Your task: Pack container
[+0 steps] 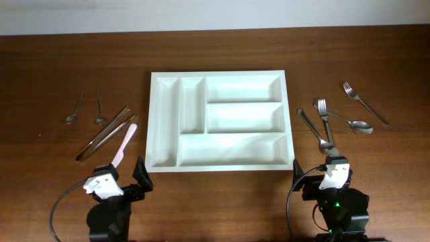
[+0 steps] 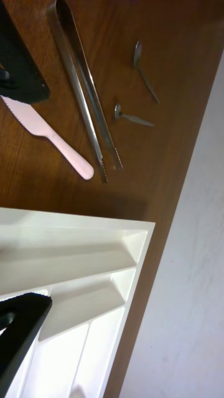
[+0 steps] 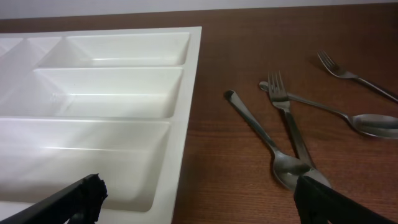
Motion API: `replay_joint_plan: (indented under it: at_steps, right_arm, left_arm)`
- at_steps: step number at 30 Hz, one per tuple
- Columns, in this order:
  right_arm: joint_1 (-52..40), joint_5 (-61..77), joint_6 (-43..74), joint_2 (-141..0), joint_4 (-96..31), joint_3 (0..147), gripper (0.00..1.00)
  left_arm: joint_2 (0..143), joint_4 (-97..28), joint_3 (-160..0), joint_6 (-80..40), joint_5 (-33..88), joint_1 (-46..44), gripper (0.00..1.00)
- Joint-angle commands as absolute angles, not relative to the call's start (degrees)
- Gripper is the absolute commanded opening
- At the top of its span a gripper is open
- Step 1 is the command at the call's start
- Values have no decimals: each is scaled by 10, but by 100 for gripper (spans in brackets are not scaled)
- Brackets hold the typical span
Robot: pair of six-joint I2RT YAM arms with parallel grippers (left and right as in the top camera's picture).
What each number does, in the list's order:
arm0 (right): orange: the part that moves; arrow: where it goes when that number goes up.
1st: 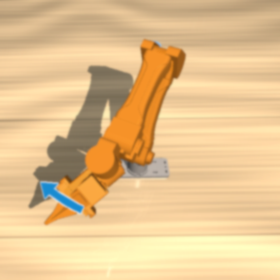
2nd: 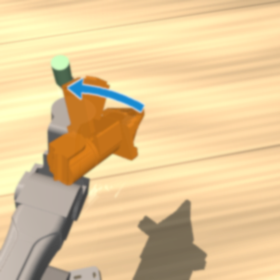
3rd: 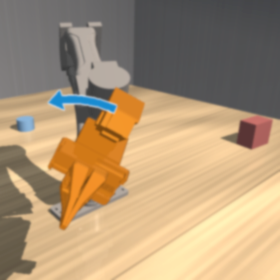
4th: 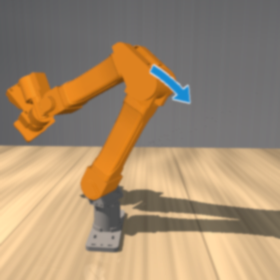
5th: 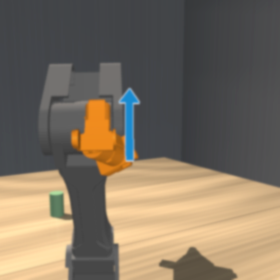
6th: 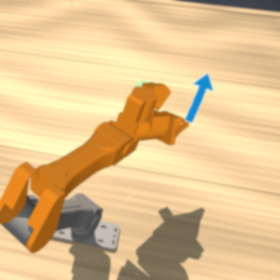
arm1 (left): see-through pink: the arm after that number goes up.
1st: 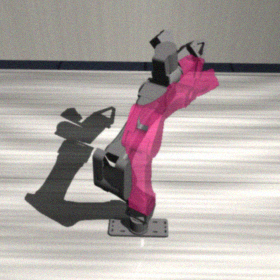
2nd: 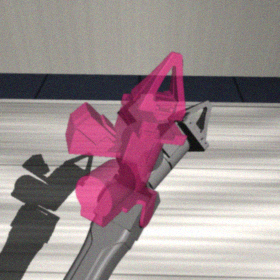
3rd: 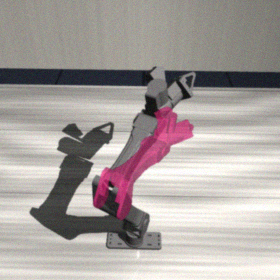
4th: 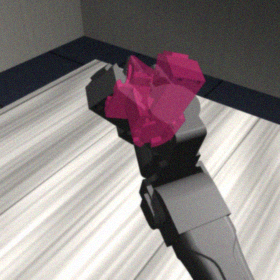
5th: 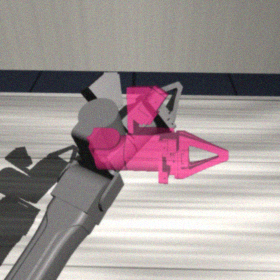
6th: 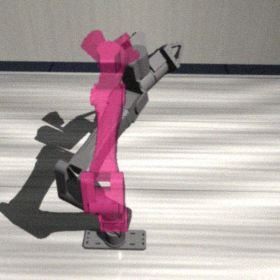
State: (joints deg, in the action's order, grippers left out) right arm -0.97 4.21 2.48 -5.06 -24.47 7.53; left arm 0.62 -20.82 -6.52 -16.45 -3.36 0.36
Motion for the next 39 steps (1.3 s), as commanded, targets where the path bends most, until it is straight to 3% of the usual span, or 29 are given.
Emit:
replay_joint_plan:
  at_steps: [1, 18, 22, 28, 34, 39]
  right_arm:
    - [-15, 47, 19, -43, -244, 71, 99]
    - [-15, 25, 20, -43, -233, 71, 99]
    - [-15, 18, 105, -43, -211, 73, 99]
    - [-15, 19, 113, -44, -213, 101, 99]
    - [-15, 19, 112, -74, -270, 197, 99]
    - [-15, 19, 112, -191, -378, 351, 99]
  left_arm:
    - [3, -209, -63, -156, -27, 5, 99]
    - [3, -209, -63, -156, -27, 6, 99]
    - [3, -209, -63, -156, -27, 6, 99]
    - [3, -209, -63, -156, -27, 5, 99]
    - [3, -209, -63, -156, -27, 5, 99]
    - [3, -209, -63, -156, -27, 5, 99]
